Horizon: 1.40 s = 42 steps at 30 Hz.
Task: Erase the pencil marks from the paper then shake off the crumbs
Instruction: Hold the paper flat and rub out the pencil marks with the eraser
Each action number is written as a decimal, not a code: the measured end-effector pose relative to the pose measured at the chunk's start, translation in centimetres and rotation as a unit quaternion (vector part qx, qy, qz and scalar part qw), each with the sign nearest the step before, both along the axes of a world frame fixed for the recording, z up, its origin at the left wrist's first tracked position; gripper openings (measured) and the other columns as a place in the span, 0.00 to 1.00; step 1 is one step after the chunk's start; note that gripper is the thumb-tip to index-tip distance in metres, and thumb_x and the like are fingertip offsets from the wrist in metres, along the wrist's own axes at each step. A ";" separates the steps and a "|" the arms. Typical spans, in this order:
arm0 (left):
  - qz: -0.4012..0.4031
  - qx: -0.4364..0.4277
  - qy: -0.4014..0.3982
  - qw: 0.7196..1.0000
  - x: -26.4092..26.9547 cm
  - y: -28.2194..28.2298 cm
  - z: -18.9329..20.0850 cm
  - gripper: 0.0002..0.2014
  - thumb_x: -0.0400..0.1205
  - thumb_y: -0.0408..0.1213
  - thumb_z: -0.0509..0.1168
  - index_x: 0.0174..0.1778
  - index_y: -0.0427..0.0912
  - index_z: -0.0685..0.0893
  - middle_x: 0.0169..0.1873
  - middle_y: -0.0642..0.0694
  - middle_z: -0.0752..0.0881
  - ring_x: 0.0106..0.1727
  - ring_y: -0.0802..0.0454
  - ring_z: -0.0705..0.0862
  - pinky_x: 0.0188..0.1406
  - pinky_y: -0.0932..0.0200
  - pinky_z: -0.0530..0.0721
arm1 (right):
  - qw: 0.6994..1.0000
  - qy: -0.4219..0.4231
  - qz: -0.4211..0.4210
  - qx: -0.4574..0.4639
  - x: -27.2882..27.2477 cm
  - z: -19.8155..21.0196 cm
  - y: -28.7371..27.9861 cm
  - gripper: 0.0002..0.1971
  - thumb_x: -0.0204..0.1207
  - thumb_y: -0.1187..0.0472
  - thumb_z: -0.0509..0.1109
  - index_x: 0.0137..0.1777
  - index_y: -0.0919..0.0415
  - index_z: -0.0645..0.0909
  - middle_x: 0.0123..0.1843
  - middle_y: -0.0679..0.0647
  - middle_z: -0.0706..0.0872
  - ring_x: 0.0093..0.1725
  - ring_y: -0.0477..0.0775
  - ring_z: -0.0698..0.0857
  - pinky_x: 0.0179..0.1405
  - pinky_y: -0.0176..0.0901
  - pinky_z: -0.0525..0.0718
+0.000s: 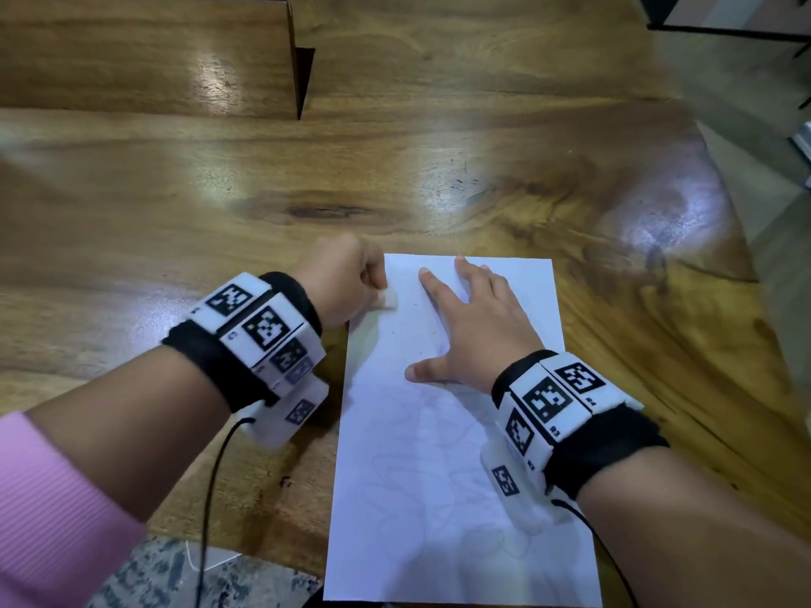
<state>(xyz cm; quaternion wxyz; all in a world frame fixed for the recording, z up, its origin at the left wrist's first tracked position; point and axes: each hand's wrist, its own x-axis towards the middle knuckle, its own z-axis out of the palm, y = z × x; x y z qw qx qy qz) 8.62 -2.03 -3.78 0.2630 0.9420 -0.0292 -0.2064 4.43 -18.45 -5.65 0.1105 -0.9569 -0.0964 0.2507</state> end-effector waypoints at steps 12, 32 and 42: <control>-0.015 -0.013 0.025 0.999 -0.1 0.6 -0.3 0.13 0.70 0.32 0.74 0.25 0.49 0.79 0.26 0.52 0.79 0.29 0.54 0.75 0.31 0.62 0.73 | 1.000 0.004 0.004 -0.013 0.1 -0.2 0.1 0.58 0.62 0.31 0.72 0.82 0.41 0.36 0.84 0.53 0.34 0.83 0.58 0.36 0.83 0.54 0.41; -0.093 0.013 0.056 0.994 -4.0 -1.1 0.4 0.10 0.70 0.29 0.70 0.27 0.46 0.79 0.24 0.55 0.77 0.30 0.55 0.75 0.30 0.64 0.72 | 1.000 -0.003 0.000 0.001 0.0 -0.4 0.0 0.58 0.61 0.30 0.73 0.82 0.41 0.37 0.85 0.52 0.35 0.83 0.57 0.36 0.83 0.53 0.41; -0.087 0.008 0.026 0.996 -3.5 -1.8 0.6 0.13 0.71 0.25 0.67 0.25 0.47 0.77 0.22 0.57 0.74 0.27 0.59 0.73 0.26 0.68 0.69 | 1.000 -0.012 -0.002 0.000 -0.1 -0.6 -0.2 0.62 0.61 0.30 0.73 0.84 0.51 0.36 0.85 0.50 0.35 0.83 0.56 0.36 0.83 0.52 0.41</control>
